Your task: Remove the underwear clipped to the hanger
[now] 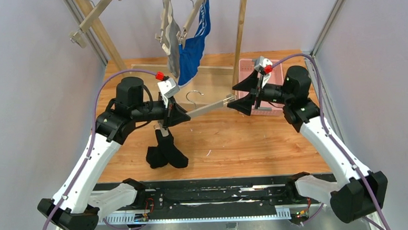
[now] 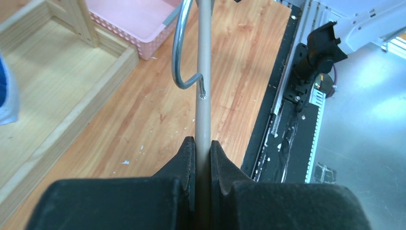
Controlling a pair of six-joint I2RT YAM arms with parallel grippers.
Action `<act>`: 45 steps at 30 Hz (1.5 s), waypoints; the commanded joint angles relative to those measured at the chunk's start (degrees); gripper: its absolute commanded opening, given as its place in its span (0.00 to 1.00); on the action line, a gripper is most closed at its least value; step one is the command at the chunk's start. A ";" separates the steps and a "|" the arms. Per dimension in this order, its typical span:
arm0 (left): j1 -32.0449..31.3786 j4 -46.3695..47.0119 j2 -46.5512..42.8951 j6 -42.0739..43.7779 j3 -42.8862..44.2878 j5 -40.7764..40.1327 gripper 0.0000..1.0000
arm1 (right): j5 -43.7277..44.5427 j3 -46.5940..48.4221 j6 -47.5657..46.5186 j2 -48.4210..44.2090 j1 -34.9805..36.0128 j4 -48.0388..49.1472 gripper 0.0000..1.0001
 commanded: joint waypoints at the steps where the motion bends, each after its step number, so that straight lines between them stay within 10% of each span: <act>1: -0.15 -0.96 -1.47 0.74 4.34 -3.79 0.00 | 17.12 -3.19 2.20 -5.92 0.68 3.29 0.80; 14: -0.15 15.55 -7.29 -10.85 -0.33 -15.86 0.00 | 34.13 -26.23 24.55 -21.07 1.35 27.55 0.82; 33: -0.68 52.95 -9.28 -36.90 -15.58 -9.78 0.00 | 31.06 -23.98 37.11 6.09 12.34 80.38 0.80; 45: -4.44 56.89 -9.30 -38.28 -19.26 -11.77 0.00 | 30.61 -15.75 36.81 11.75 15.00 81.03 0.79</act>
